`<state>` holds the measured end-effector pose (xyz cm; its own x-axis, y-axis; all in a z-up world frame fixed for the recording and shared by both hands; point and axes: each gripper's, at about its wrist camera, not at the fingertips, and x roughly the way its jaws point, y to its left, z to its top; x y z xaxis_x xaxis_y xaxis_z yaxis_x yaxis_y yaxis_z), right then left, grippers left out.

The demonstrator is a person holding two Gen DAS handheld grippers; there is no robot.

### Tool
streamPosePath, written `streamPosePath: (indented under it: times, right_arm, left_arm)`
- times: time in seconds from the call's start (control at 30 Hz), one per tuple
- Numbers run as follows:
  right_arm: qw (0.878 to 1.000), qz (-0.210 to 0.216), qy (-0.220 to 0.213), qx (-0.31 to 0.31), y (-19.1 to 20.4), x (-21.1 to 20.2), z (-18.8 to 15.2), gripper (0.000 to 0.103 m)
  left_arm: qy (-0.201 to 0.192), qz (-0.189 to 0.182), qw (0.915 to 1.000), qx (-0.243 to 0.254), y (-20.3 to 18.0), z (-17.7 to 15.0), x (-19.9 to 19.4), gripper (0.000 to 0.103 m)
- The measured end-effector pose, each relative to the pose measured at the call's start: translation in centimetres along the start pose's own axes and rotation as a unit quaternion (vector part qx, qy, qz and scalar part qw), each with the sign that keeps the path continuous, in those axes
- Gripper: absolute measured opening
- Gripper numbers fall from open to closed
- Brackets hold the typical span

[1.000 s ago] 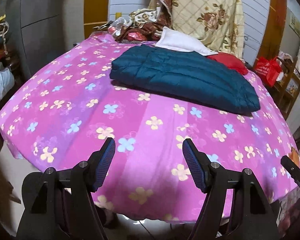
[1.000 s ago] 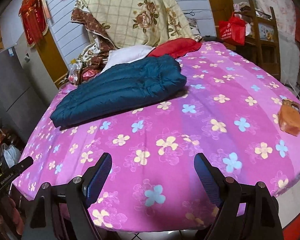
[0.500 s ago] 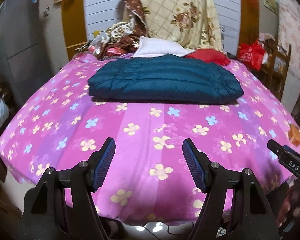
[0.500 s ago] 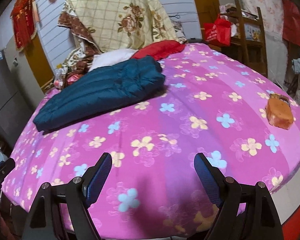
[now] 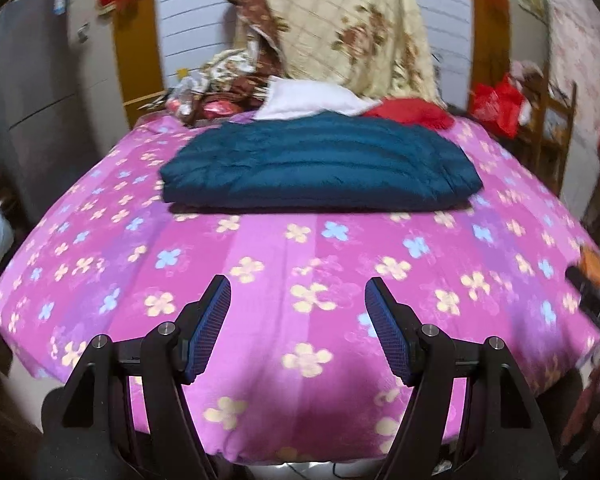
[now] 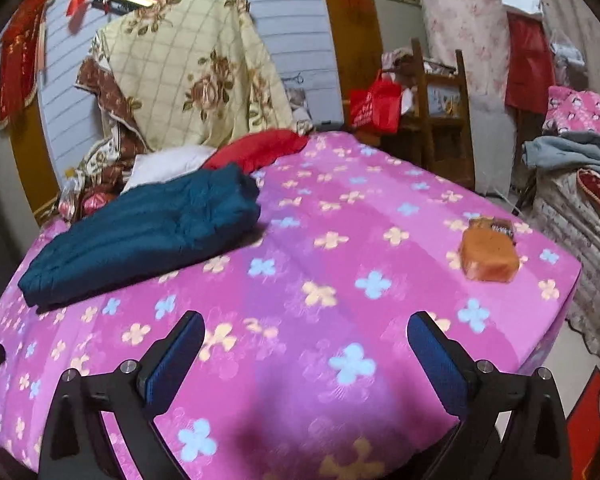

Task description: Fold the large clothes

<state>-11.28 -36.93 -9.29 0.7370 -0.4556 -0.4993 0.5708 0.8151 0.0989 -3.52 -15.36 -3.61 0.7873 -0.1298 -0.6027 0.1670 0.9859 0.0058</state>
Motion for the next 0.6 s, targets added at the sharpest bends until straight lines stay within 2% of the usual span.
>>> streamPosePath:
  times: [0.1, 0.17, 0.27, 0.33, 0.43, 0.6]
  right_arm:
    - [0.999, -0.006, -0.033, -0.027, 1.4, -2.0, 0.1, 0.101]
    - [0.995, -0.02, -0.085, -0.038, 2.3, -4.4, 0.2, 0.101]
    - [0.99, -0.003, -0.136, -0.041, 3.4, -6.5, 0.1, 0.103]
    - [0.991, 0.015, -0.124, -0.048, 4.0, -6.7, 0.2, 0.103]
    - [0.993, 0.031, -0.073, -0.082, 5.6, -6.3, 0.5, 0.103]
    - [0.989, 0.061, -0.053, -0.122, 7.8, -6.9, -0.1, 0.103]
  left_arm:
    - [-0.016, 0.011, 0.9996, -0.02, 1.6, 0.3, -1.3, 0.07]
    - [-0.029, 0.018, 0.9989, -0.03, 2.5, 0.5, -2.4, 0.07]
    - [-0.042, 0.025, 0.9978, -0.045, 3.9, 0.6, -3.9, 0.07]
    - [-0.046, 0.024, 0.9968, -0.06, 4.9, 0.8, -4.8, 0.07]
    - [-0.048, 0.022, 0.9954, -0.08, 6.1, 1.0, -5.9, 0.07]
    - [-0.054, 0.027, 0.9945, -0.085, 6.9, 1.0, -6.8, 0.07]
